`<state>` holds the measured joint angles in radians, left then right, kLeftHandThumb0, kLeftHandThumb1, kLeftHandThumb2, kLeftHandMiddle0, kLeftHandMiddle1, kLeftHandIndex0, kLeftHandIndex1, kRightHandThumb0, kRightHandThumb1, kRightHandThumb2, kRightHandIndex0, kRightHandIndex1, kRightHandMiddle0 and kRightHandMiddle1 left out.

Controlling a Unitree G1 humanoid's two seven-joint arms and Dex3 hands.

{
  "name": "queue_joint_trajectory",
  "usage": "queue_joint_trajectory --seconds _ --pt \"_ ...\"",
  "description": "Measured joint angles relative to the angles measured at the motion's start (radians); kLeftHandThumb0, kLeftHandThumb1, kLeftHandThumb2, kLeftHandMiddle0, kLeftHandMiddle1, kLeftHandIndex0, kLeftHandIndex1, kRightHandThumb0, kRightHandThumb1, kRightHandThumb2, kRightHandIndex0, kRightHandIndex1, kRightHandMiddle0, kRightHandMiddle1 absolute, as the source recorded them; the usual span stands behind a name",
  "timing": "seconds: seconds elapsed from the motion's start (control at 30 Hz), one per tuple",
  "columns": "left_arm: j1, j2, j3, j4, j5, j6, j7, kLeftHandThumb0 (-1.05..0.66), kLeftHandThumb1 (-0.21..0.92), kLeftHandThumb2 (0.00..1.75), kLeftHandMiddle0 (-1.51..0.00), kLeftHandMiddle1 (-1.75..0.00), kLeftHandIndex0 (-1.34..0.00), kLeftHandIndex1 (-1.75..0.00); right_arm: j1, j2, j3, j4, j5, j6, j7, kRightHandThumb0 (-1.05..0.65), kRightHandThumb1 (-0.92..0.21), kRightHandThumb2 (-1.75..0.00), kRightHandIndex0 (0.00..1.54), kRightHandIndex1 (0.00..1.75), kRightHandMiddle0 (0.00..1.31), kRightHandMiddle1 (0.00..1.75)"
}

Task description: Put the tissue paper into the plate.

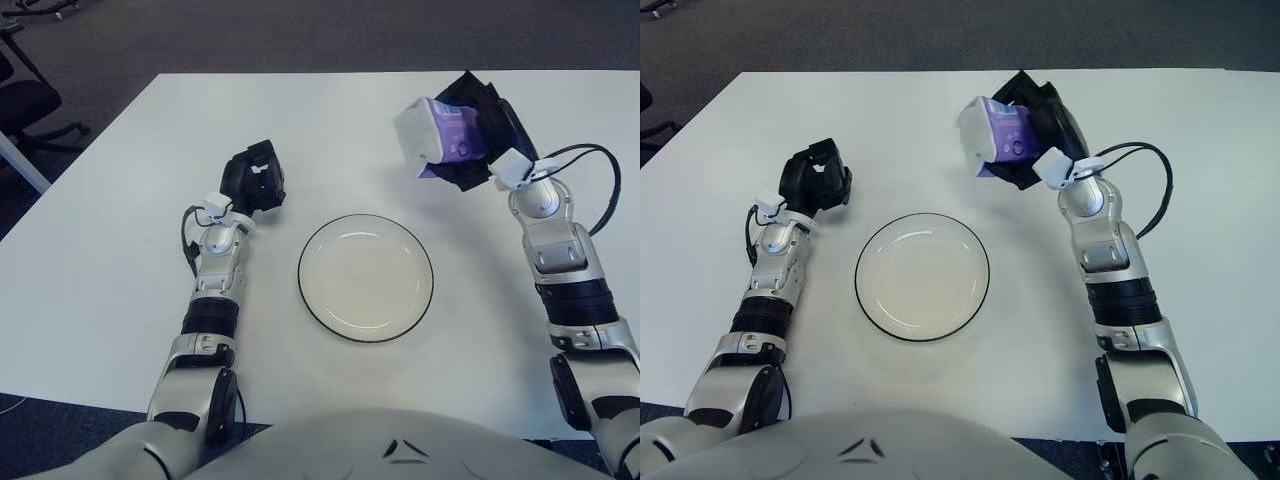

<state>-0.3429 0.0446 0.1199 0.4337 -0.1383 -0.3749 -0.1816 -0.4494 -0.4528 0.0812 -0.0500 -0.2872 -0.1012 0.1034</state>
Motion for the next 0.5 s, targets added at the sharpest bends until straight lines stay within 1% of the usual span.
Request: queue_joint_trajectory --seconds 0.13,0.23,0.5 --pt "0.0 0.0 -0.002 -0.001 0.001 0.0 0.0 -0.39 0.58 1.12 -1.39 -1.75 -1.09 -1.75 -0.005 0.005 0.008 -0.016 0.007 -0.028 0.03 0.0 -0.05 -1.62 0.81 1.72 0.59 1.75" --pt "0.0 0.0 -0.003 -0.002 0.001 0.0 0.0 -0.38 0.58 1.12 -1.39 -1.75 -1.09 -1.75 -0.005 0.009 0.014 -0.039 0.011 -0.037 0.057 0.0 -0.04 -1.64 0.81 1.74 0.6 1.75" --pt "0.0 0.0 -0.002 -0.002 0.0 0.0 0.0 -0.37 0.57 1.13 -1.39 -1.75 -1.1 -1.75 0.001 0.034 0.043 -0.152 0.049 -0.041 0.139 0.0 -0.02 -1.66 0.82 1.74 0.61 1.75"
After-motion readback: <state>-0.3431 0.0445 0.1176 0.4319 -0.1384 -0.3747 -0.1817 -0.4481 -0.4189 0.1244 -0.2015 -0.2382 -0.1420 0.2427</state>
